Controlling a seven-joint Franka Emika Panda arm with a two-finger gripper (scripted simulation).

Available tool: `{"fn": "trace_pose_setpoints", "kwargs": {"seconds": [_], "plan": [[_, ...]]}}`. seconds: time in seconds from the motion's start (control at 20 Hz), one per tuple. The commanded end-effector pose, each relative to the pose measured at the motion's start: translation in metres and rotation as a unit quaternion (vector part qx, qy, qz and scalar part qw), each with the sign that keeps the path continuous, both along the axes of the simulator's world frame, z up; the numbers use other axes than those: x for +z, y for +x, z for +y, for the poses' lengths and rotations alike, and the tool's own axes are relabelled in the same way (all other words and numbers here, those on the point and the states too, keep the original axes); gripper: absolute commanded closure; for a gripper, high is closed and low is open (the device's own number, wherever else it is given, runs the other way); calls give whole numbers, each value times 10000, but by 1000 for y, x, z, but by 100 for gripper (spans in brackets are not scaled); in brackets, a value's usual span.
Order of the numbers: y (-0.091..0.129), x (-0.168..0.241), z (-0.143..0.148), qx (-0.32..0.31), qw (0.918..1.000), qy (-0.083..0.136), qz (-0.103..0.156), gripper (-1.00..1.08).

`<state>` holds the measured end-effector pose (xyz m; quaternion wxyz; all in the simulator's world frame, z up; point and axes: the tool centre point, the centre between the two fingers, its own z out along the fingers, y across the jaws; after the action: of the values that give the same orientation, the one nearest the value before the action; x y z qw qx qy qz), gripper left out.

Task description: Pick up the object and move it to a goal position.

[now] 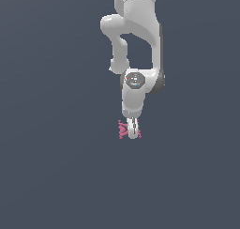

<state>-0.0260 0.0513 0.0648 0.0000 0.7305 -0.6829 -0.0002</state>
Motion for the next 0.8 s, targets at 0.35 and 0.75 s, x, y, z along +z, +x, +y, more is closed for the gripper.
{"fn": "trace_pose_setpoints", "kwargs": {"seconds": [0.35,0.75], "plan": [[0,-12,0,-22,10000,0,0,-92],[-1,-46,0,-37,10000,0,0,-92]]}}
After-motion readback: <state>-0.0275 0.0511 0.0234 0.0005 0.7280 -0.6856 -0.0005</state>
